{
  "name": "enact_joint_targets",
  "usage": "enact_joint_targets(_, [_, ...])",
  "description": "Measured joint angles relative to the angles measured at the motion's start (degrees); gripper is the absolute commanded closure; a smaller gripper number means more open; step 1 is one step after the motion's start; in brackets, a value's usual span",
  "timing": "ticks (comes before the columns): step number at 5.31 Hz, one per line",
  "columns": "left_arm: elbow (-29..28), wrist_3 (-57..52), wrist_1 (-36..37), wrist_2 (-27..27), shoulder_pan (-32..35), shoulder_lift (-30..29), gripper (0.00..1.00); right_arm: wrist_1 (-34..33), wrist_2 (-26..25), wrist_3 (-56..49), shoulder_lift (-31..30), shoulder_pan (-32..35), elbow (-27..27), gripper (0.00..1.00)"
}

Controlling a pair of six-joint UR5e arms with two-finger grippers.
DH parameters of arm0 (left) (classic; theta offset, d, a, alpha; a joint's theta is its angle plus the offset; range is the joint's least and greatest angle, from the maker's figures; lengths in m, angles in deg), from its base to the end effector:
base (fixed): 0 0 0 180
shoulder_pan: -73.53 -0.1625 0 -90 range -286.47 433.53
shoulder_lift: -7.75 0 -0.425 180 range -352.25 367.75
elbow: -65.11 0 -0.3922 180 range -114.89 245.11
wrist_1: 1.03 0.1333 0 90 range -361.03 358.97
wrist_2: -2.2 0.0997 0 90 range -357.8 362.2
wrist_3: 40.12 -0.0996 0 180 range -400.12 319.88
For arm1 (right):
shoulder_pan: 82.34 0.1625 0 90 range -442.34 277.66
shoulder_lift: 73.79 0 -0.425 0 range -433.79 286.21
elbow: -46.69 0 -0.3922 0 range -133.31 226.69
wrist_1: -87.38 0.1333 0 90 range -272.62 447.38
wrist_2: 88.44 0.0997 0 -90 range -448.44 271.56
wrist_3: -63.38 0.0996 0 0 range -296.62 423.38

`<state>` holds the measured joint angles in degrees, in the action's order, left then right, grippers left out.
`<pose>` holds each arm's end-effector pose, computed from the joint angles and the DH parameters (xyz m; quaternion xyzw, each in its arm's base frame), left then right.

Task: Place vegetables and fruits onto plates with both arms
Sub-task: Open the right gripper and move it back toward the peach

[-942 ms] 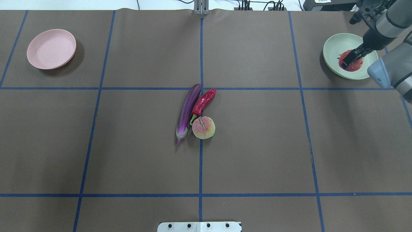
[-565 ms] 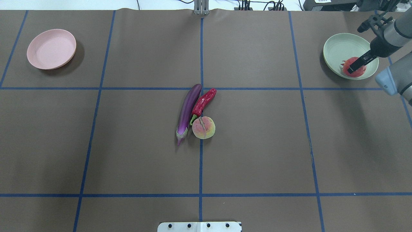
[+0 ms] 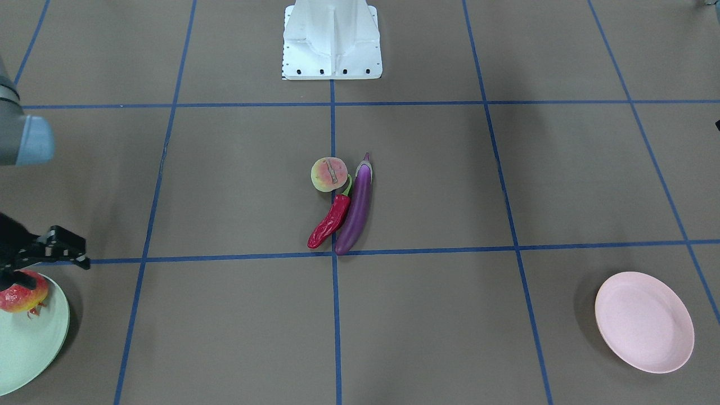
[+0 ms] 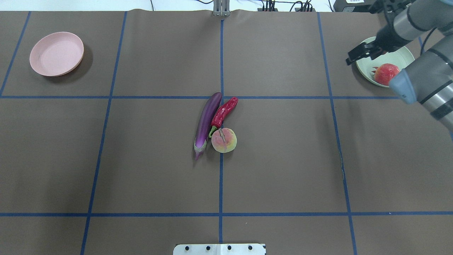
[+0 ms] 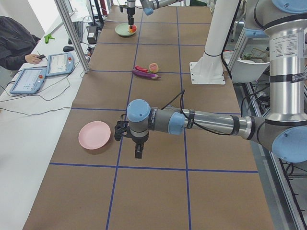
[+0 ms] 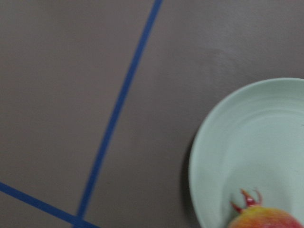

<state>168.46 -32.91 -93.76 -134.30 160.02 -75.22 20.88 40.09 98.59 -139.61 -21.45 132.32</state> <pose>-0.0336 -0.4499 0.5932 0.0354 0.3986 0.0016 0.9165 -0.2632 -0.6192 0.4056 0.1317 -0.4450 -0.0749 0.8826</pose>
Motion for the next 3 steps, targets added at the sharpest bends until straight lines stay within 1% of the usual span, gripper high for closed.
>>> enact_joint_targets(1, [-0.1, 0.0, 0.0, 0.0, 0.0, 0.0, 0.0, -1.7, -5.6, 12.3, 2.3, -7.9, 6.0, 0.01])
enact_joint_targets(2, [-0.1, 0.0, 0.0, 0.1, 0.0, 0.0, 0.0, -7.4, -12.3, 19.0, 6.1, -15.7, 10.0, 0.01])
enact_joint_targets(3, [-0.1, 0.0, 0.0, 0.1, 0.0, 0.0, 0.0, -15.1, -19.8, 22.8, 10.8, -23.2, 12.1, 0.01])
